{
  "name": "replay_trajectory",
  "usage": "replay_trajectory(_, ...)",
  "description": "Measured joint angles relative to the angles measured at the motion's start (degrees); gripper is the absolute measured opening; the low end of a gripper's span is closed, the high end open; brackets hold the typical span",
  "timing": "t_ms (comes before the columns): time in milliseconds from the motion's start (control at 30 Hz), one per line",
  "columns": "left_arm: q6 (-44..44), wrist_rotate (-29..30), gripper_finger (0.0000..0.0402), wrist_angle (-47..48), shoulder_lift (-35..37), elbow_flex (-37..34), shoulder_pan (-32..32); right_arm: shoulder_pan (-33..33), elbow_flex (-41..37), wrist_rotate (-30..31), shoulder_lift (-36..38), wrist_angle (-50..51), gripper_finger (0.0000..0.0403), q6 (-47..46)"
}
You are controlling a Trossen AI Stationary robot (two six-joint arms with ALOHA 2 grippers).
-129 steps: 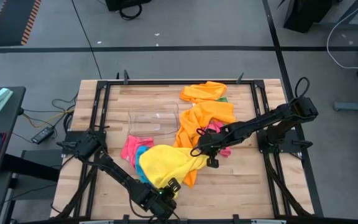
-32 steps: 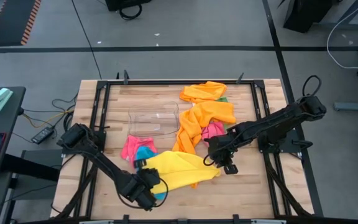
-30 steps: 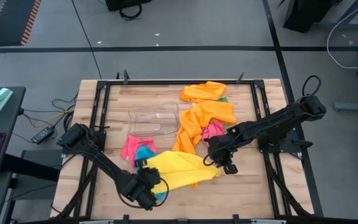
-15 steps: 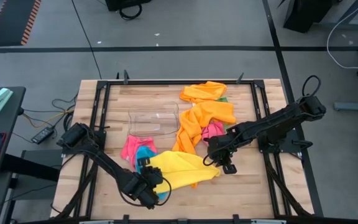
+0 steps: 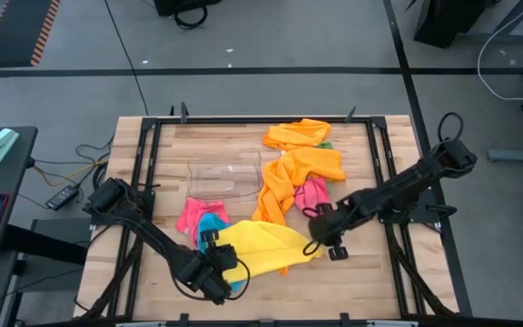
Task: Fold microfiber towels
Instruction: Fold the yellow microfiber cloth
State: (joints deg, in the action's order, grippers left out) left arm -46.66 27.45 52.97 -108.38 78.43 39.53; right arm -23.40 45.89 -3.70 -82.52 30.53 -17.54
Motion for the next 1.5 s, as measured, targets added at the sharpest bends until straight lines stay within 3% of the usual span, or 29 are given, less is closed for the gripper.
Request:
replay_trajectory(233,-0.8,-6.7,0.0008,2.7,2.6,0.4,0.3,-8.2,-0.5,9.6,0.0,-6.8,0.01,-3.8)
replay_trajectory(400,-2.6,-8.8,0.0023,10.0,3.2,3.4,1.9,-9.0,-0.5,13.8,0.0,-9.6,0.0125,-4.5)
replay_trajectory(533,-6.3,-11.4,0.0012,15.3,3.2,4.1,3.1,-9.1,-0.5,15.6,-0.5,-12.6,0.0152,-2.2)
replay_trajectory(733,-6.9,-12.3,0.0018,16.2,3.2,4.1,4.3,-9.0,-0.5,20.9,-1.4,-14.9,0.0173,3.7)
replay_trajectory(867,-6.8,-12.3,0.0029,16.1,3.2,4.1,4.5,-8.0,-0.5,20.2,-1.5,-17.7,0.0172,5.2)
replay_trajectory(1133,-6.8,-12.3,0.0008,16.0,3.2,4.1,4.4,-5.8,-1.1,18.6,-1.8,-16.8,0.0169,-1.1)
replay_trajectory(1333,-6.7,-12.1,0.0029,15.9,3.2,4.1,4.3,-3.4,-4.8,15.2,-2.3,-20.9,0.0168,-0.3)
replay_trajectory(1500,-6.7,-12.1,0.0017,15.8,3.2,4.1,4.3,-1.0,-5.9,12.4,-2.3,-24.0,0.0168,2.1)
